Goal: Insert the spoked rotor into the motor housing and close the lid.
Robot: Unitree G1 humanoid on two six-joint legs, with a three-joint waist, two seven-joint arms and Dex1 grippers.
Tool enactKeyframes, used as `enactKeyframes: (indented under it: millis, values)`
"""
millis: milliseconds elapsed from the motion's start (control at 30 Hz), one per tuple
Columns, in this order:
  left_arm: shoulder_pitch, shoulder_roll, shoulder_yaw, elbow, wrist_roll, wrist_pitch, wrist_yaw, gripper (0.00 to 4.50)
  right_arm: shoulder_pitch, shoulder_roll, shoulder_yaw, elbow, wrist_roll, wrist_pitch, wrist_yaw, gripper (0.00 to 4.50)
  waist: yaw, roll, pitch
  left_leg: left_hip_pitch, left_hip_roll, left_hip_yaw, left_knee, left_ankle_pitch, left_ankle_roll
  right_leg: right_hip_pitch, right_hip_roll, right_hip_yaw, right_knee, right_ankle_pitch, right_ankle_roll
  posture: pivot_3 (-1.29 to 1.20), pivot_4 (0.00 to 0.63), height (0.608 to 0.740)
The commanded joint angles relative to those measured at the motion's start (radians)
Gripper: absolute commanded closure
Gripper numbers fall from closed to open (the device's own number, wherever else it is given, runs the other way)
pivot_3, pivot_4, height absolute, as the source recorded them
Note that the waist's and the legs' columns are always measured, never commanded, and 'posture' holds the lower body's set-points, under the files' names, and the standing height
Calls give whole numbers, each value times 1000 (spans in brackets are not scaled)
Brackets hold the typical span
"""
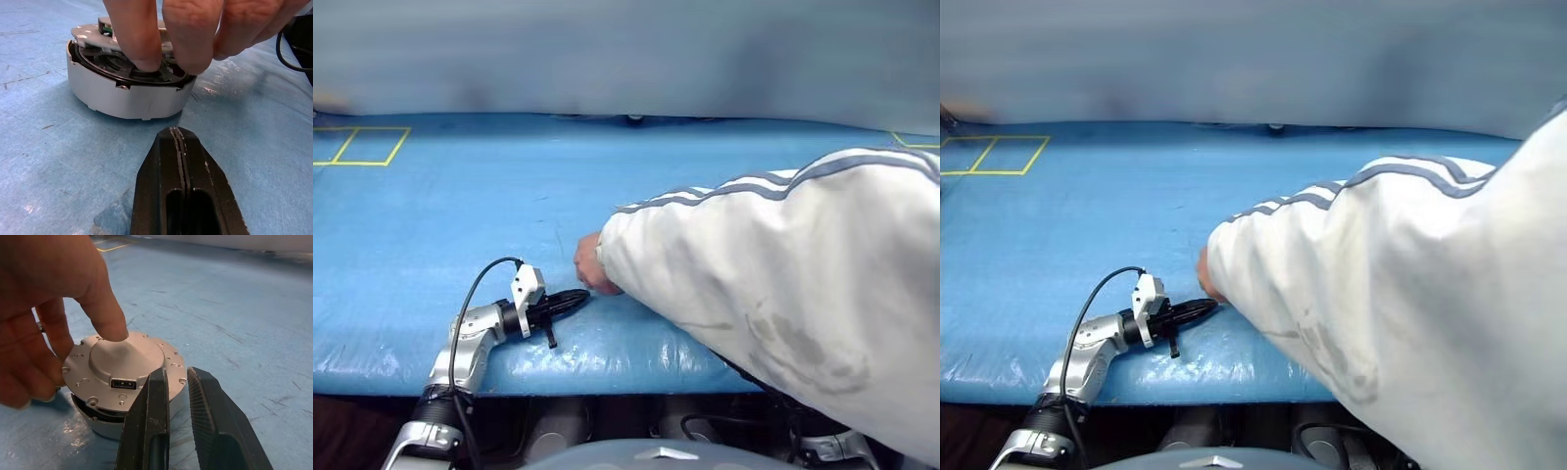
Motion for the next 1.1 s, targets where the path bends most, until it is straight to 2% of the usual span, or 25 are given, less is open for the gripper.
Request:
enactKeyframes:
  millis: [33,400,1100]
  values:
    - [-10,-2,0,-26,-2,-8,3,4482,5,-7,-32,-51,25,-1,-12,3830,0,0,0,0,0,0,0,0,0,0,0,0,0,0,0,0,150,740]
    - [-2,-3,-3,-23,0,-10,5,4482,7,-22,-89,-52,42,-7,-51,3830,0,0,0,0,0,0,0,0,0,0,0,0,0,0,0,0,150,740]
    - [-6,-8,10,-12,-7,-37,22,4482,15,-12,-45,-41,29,3,-60,3830,1,0,0,0,0,0,0,0,0,0,0,0,0,0,0,0,150,740]
